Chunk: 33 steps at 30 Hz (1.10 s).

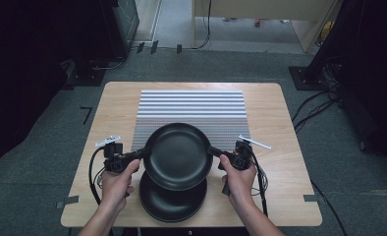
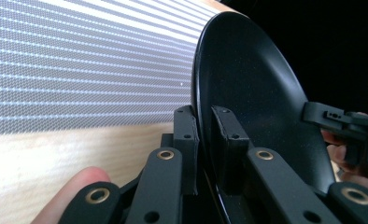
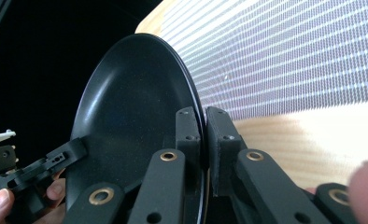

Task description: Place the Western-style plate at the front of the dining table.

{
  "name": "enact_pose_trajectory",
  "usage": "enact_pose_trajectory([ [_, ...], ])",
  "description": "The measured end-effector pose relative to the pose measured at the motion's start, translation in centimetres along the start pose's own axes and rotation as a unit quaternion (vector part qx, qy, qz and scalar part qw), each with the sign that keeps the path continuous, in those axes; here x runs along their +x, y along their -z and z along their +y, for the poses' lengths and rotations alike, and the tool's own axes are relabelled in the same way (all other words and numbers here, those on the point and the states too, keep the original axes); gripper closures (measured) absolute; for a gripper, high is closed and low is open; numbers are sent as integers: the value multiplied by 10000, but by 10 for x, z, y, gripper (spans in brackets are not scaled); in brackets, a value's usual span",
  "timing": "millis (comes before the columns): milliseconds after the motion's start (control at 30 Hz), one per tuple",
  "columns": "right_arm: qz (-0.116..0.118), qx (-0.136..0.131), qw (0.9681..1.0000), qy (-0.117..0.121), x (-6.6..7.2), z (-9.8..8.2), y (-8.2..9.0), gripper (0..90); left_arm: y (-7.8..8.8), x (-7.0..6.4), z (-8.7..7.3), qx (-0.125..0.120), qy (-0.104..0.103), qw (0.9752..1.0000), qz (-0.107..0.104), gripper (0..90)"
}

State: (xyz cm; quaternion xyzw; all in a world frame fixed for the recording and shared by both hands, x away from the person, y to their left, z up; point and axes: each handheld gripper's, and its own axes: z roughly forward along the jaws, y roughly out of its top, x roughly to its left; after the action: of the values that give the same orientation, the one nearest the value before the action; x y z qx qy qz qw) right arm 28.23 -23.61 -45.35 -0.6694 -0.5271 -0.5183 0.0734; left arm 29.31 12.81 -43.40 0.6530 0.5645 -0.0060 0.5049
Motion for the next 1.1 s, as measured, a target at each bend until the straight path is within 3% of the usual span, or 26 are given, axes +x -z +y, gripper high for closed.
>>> enact_pose_trajectory([
  [200, -6, -51, 10000, -56, -2, 14, -4, 843, -9, -2, 13, 38, -90, 9999, 50, 812],
  [567, -92, -138, 9998, -74, -2, 40, -13, 841, -31, 4, 38, 137, 47, 9999, -3, 814],
  [1100, -248, -297, 9992, -33, -14, 68, -33, 836, -63, 14, 56, 281, 138, 9995, 43, 811],
])
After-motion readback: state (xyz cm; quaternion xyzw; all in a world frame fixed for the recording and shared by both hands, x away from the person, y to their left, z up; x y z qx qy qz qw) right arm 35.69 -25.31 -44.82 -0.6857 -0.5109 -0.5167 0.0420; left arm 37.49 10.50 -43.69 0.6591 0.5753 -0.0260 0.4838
